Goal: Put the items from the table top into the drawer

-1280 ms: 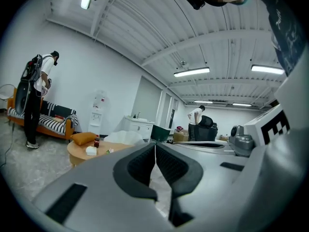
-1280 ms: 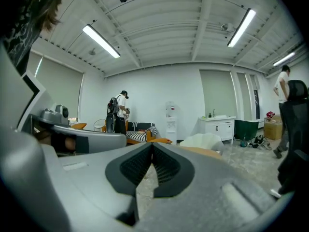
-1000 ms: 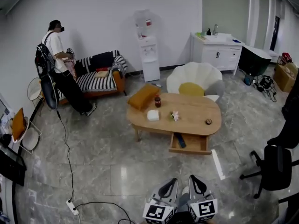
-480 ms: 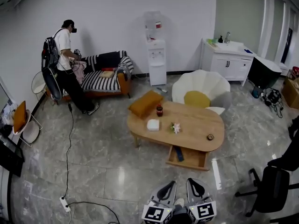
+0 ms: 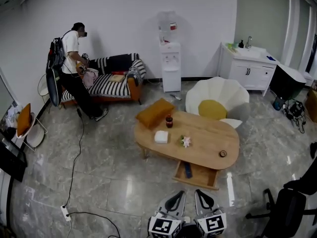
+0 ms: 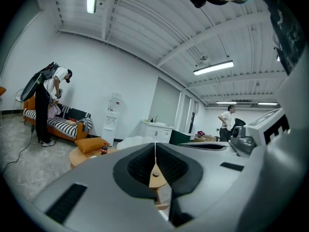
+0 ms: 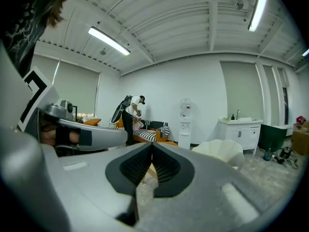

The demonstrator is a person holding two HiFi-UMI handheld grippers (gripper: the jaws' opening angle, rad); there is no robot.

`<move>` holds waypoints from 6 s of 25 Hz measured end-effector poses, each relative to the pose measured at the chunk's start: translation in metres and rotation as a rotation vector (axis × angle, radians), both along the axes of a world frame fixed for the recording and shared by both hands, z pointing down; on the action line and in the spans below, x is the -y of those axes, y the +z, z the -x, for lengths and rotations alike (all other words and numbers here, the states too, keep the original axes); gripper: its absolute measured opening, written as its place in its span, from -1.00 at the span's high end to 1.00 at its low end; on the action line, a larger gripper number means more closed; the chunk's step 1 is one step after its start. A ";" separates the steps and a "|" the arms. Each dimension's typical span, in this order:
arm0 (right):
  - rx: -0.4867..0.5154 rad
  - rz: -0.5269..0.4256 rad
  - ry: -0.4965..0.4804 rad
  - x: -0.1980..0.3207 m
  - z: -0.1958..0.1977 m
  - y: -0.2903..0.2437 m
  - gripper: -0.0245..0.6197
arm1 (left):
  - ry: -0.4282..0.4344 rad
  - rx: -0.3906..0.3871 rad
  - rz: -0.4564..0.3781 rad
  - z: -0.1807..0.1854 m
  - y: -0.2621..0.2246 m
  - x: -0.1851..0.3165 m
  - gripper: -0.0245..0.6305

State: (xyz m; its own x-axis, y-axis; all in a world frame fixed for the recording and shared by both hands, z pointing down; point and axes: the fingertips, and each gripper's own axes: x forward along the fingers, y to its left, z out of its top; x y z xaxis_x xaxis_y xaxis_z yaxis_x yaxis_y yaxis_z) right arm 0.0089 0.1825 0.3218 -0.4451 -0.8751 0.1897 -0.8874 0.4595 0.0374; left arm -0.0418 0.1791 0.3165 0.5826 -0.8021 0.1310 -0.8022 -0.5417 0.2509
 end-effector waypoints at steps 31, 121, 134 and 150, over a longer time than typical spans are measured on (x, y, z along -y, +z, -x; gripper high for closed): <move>0.016 0.048 -0.053 0.086 -0.035 0.021 0.91 | -0.040 0.011 0.044 -0.039 0.029 0.092 0.88; -0.140 0.524 0.035 0.483 -0.012 0.376 0.10 | -0.013 0.157 0.364 -0.019 0.353 0.488 0.88; -0.252 0.610 0.013 0.481 -0.017 0.433 0.11 | -0.014 0.174 0.401 -0.026 0.390 0.487 0.88; -0.239 0.673 0.074 0.477 -0.027 0.437 0.84 | 0.035 0.185 0.432 -0.033 0.388 0.478 0.88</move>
